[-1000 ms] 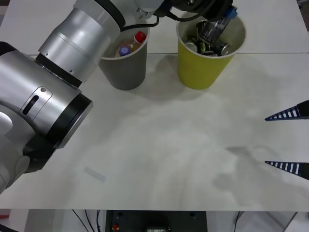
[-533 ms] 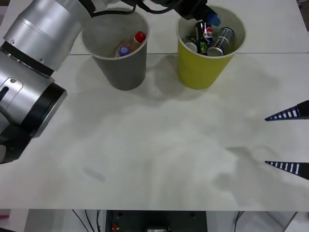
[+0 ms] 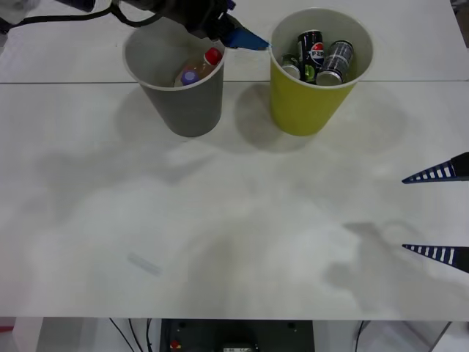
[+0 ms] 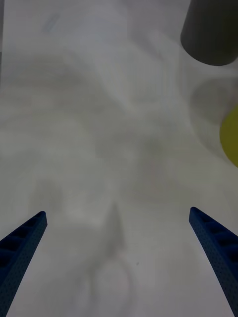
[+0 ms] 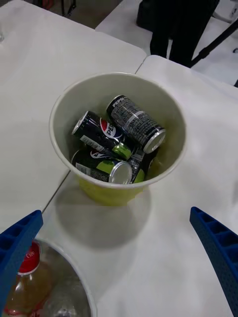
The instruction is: Put the can into the green bin and the plastic bottle into the gray bin
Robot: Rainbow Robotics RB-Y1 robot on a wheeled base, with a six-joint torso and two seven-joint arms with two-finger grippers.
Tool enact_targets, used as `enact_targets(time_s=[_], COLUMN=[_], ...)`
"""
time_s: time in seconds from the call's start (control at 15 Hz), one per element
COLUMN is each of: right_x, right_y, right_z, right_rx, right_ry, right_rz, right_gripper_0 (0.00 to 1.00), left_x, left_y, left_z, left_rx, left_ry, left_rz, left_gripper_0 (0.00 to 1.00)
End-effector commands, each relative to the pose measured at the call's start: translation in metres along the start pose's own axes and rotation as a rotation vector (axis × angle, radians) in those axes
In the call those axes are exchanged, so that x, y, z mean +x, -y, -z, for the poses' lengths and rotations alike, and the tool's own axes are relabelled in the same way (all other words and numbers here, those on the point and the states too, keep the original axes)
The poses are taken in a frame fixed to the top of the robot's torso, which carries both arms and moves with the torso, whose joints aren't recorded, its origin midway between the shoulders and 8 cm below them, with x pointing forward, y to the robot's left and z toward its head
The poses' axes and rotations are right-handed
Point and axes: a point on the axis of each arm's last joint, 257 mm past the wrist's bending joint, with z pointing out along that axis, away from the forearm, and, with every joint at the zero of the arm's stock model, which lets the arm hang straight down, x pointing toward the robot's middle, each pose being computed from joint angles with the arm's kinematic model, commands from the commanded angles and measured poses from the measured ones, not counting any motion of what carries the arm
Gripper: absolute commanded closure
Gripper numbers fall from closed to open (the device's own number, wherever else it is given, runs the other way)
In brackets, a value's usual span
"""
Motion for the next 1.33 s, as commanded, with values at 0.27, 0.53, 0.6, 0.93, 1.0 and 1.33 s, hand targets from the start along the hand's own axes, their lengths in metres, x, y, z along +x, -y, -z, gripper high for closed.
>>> enact_targets(time_s=[0.27, 0.53, 0.6, 0.93, 1.0, 1.33], right_x=[0.000, 0.000, 0.000, 0.000, 0.000, 0.000], right_y=[0.000, 0.000, 0.000, 0.000, 0.000, 0.000], right_z=[0.000, 0.000, 0.000, 0.000, 0.000, 0.000], right_rx=[0.000, 0.000, 0.000, 0.000, 0.000, 0.000], right_ry=[0.000, 0.000, 0.000, 0.000, 0.000, 0.000], right_rz=[0.000, 0.000, 0.000, 0.000, 0.000, 0.000], right_gripper_0=[0.00, 0.00, 0.00, 0.00, 0.00, 0.00], left_x=[0.062, 0.113, 0.125, 0.184, 0.195, 0.246], left_y=[0.012, 0.027, 0.031, 0.049, 0.053, 0.075], left_z=[0.060, 0.087, 0.094, 0.113, 0.116, 0.133], left_rx=[-0.036, -0.041, -0.039, -0.013, -0.010, 0.057], left_ry=[0.041, 0.032, 0.013, -0.045, -0.056, -0.095], left_rz=[-0.037, -0.131, -0.171, -0.314, -0.342, -0.442], left_gripper_0=[0.00, 0.00, 0.00, 0.00, 0.00, 0.00])
